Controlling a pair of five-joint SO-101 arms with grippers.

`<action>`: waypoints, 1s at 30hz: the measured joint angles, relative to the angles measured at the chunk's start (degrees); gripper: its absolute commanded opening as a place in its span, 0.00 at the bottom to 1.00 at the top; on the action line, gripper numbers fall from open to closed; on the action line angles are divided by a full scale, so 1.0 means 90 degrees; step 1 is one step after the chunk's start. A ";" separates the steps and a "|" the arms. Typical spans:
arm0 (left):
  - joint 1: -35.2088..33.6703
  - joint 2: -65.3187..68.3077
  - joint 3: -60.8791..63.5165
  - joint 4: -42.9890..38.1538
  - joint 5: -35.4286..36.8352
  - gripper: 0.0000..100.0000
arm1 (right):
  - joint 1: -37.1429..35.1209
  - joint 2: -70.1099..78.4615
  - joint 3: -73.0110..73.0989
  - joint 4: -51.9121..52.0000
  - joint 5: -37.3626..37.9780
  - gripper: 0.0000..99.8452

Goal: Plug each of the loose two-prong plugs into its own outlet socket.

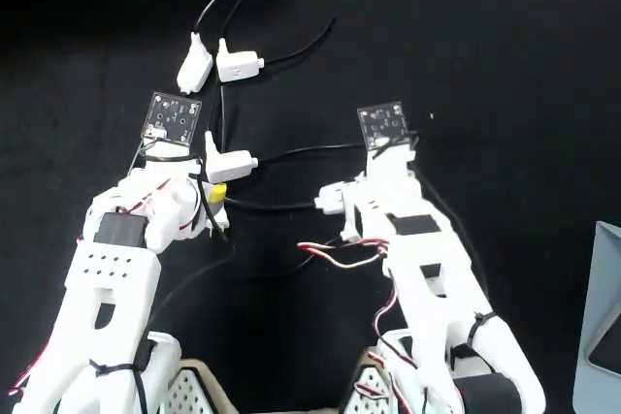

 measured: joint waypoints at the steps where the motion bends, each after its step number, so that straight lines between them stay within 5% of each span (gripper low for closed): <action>1: 0.0000 0.0000 0.0000 0.0000 0.0000 0.25 | 0.0000 0.0010 -0.0049 0.0098 -0.0039 0.01; 30: 0.0000 0.0000 0.0000 0.0000 0.0000 0.25 | -0.0029 0.1631 -0.1250 0.0987 0.0176 0.01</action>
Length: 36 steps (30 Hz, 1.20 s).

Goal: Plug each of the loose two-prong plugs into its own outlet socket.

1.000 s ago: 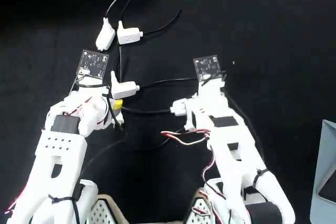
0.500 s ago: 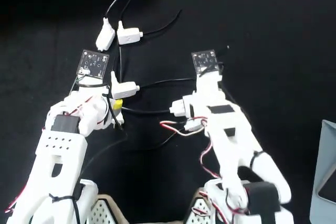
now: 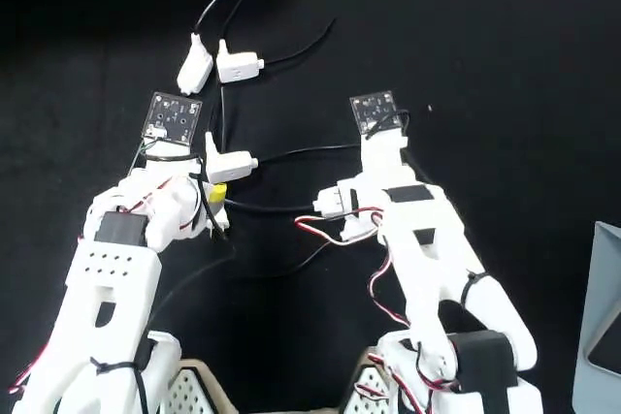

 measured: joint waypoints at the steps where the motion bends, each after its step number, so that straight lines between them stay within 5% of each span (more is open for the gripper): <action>1: 0.0000 0.0000 0.0000 0.0000 0.0000 0.25 | -0.0029 0.0000 0.0000 0.0010 0.0000 0.01; 13: 0.0000 0.0000 0.0117 0.0000 0.0000 0.25 | -0.0049 -0.0938 -0.0283 0.0733 0.0029 0.01; 24: 0.0000 0.0000 0.0117 0.0000 0.0000 0.25 | 0.0264 -0.1543 -0.2452 0.2081 0.0029 0.01; 36: 0.0000 0.0000 0.0117 0.0000 0.0000 0.25 | 0.0313 0.0674 -0.3800 0.0342 0.0039 0.01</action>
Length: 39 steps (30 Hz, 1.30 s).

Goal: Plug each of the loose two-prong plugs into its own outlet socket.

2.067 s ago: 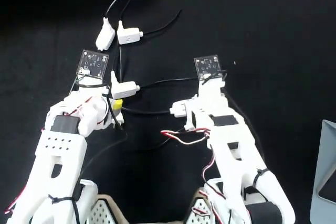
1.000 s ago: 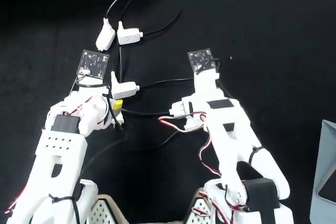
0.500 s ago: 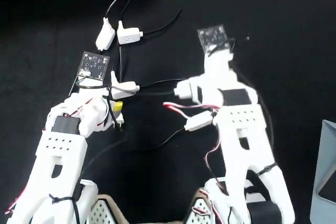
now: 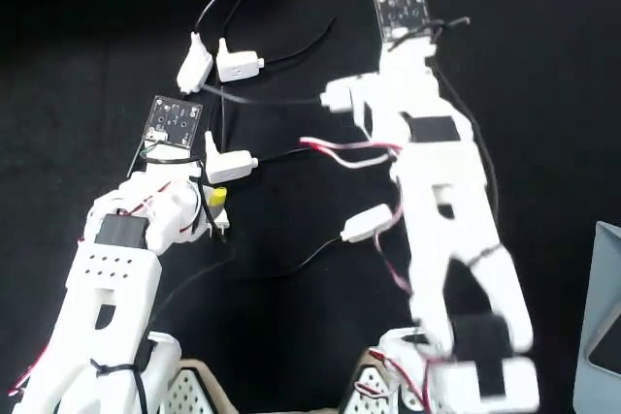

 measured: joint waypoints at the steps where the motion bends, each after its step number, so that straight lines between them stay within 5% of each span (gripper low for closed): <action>1: 0.0000 0.0000 0.0000 0.0000 0.0000 0.25 | 0.0020 0.0303 -0.0156 -0.0166 0.0000 0.01; 6: 0.0000 0.0000 0.0078 0.0000 0.0000 0.25 | 0.0020 0.1748 -0.1201 -0.0586 -0.0234 0.03; 11: -0.0186 0.0000 0.0137 0.0000 0.0293 0.25 | 0.0020 0.2647 -0.2295 -0.0186 -0.0547 0.19; 20: -0.1358 0.0000 0.0107 -0.0244 0.0928 0.25 | -0.0449 0.2305 -0.3106 0.2168 -0.0713 0.15; 27: -0.2393 0.0000 0.0107 -0.0244 0.1162 0.25 | -0.1573 0.1114 -0.2471 0.3409 -0.1368 0.15; 39: -0.3253 0.0000 0.0107 0.0039 0.1162 0.25 | -0.3731 0.0860 -0.0322 0.2022 -0.2344 0.15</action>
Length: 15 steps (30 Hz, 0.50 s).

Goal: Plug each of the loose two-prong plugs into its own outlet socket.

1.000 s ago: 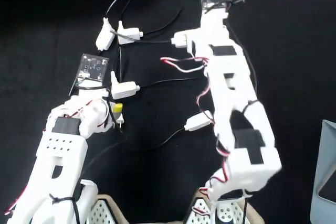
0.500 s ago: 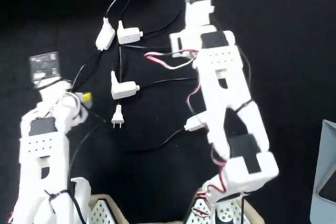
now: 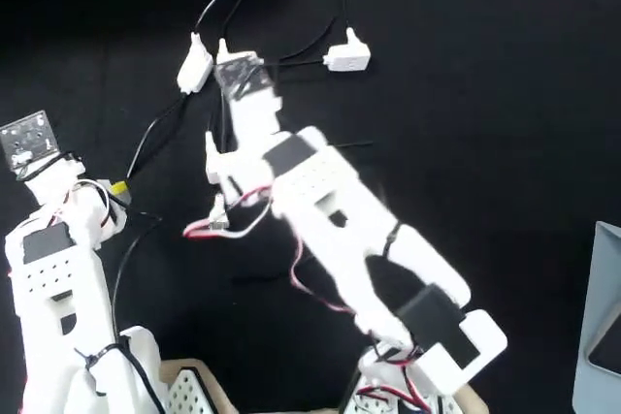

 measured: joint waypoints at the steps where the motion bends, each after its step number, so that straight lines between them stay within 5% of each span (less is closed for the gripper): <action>1: 0.0000 0.0000 0.0000 0.0000 0.0000 0.25 | -0.0088 0.0000 0.0107 -0.0166 -0.0020 0.15; 15: 0.0000 0.0000 0.0000 0.0000 0.0000 0.25 | -0.0684 0.1778 -0.0313 -0.0488 -0.0547 0.14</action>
